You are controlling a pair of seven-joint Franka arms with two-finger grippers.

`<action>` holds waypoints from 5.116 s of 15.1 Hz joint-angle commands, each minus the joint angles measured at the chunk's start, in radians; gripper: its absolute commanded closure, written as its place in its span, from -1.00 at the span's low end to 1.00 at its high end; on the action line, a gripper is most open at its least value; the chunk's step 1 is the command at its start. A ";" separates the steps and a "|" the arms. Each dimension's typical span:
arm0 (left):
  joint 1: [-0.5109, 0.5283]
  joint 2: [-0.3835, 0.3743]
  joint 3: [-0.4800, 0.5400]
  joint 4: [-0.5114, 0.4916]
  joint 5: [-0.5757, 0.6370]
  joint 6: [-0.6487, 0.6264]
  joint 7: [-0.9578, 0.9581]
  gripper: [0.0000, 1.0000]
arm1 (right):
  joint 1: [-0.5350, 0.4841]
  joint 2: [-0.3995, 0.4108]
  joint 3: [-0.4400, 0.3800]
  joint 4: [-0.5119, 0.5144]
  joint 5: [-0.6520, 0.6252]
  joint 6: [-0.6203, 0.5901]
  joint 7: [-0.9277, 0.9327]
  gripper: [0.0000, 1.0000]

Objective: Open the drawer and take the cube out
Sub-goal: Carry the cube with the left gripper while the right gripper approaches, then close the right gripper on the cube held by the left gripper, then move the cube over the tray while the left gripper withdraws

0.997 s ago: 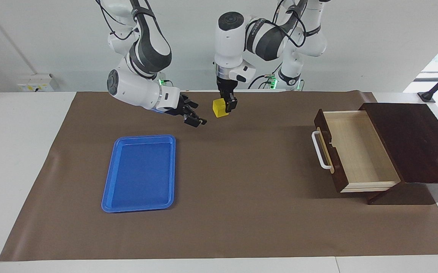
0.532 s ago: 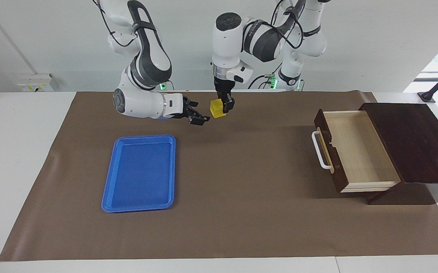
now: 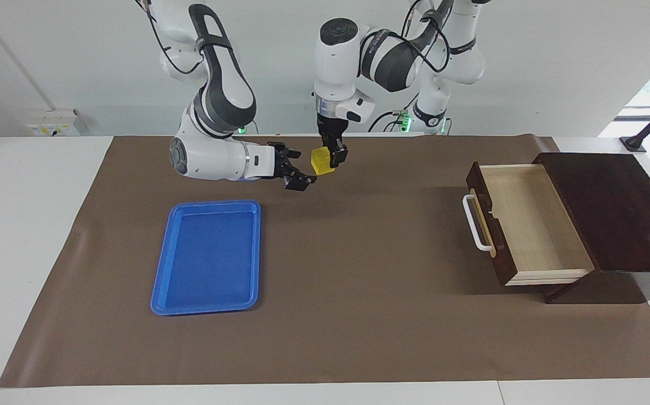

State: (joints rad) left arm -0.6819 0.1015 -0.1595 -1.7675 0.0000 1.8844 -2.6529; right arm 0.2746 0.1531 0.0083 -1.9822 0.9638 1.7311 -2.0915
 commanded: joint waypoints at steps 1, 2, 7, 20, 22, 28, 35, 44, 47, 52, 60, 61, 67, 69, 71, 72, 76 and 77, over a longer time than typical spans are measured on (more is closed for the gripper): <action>-0.024 0.003 0.017 0.005 0.011 0.005 -0.024 1.00 | 0.017 0.006 0.002 0.002 0.027 -0.010 0.005 -1.00; -0.024 0.003 0.017 0.005 0.011 0.005 -0.027 1.00 | 0.017 0.006 0.002 0.000 0.039 -0.013 0.011 -1.00; -0.024 0.003 0.017 0.003 0.011 0.005 -0.032 1.00 | 0.006 -0.017 0.001 -0.021 0.052 -0.045 0.071 -1.00; -0.021 0.004 0.018 0.003 0.011 0.004 -0.052 1.00 | 0.006 -0.101 0.001 -0.130 0.053 -0.051 0.064 -1.00; -0.019 0.004 0.018 0.003 0.011 0.004 -0.052 1.00 | 0.009 -0.101 0.002 -0.129 0.055 -0.045 0.051 -1.00; -0.018 0.004 0.018 0.003 0.011 0.002 -0.052 1.00 | 0.024 -0.099 0.002 -0.124 0.076 -0.031 0.019 1.00; -0.019 0.004 0.018 0.005 0.011 -0.005 -0.052 1.00 | 0.035 -0.092 0.002 -0.113 0.076 -0.011 0.018 1.00; -0.010 -0.005 0.020 0.008 0.032 -0.005 -0.041 -1.00 | 0.029 -0.087 0.002 -0.099 0.076 -0.016 0.025 1.00; 0.005 -0.016 0.028 0.008 0.034 -0.008 -0.033 -1.00 | 0.023 -0.086 0.001 -0.095 0.076 -0.022 0.027 1.00; 0.117 -0.040 0.028 -0.033 0.034 -0.004 0.149 -1.00 | -0.031 -0.080 -0.004 -0.086 0.056 -0.030 0.027 1.00; 0.377 -0.022 0.028 -0.145 0.122 0.171 0.586 -1.00 | -0.202 -0.069 -0.005 -0.086 -0.095 -0.050 0.016 1.00; 0.398 -0.010 0.028 -0.171 0.138 0.227 0.612 -1.00 | -0.237 -0.069 -0.007 -0.086 -0.112 -0.042 0.016 1.00; 0.548 -0.005 0.028 -0.247 0.169 0.373 0.815 -1.00 | -0.379 -0.060 -0.007 -0.099 -0.166 0.044 0.015 1.00; 0.584 -0.002 0.028 -0.248 0.193 0.384 0.873 -1.00 | -0.399 -0.058 -0.007 -0.115 -0.165 0.070 -0.007 1.00; 0.630 0.003 0.028 -0.241 0.201 0.400 0.928 -1.00 | -0.429 -0.014 -0.005 -0.121 -0.163 0.097 -0.053 1.00; 0.656 0.006 0.028 -0.241 0.204 0.424 0.948 -1.00 | -0.440 0.021 -0.005 -0.116 -0.149 0.117 -0.106 1.00; 0.748 0.007 0.028 -0.237 0.261 0.455 1.053 -1.00 | -0.469 0.120 -0.005 -0.093 -0.100 0.205 -0.199 1.00; 0.781 0.017 0.028 -0.237 0.261 0.479 1.106 -1.00 | -0.469 0.138 -0.005 -0.077 -0.088 0.211 -0.212 1.00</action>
State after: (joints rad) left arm -0.0078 0.1145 -0.1481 -1.9898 0.1883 2.2870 -1.6810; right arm -0.1752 0.2523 -0.0105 -2.0964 0.8467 1.9327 -2.2700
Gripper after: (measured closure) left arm 0.000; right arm 0.445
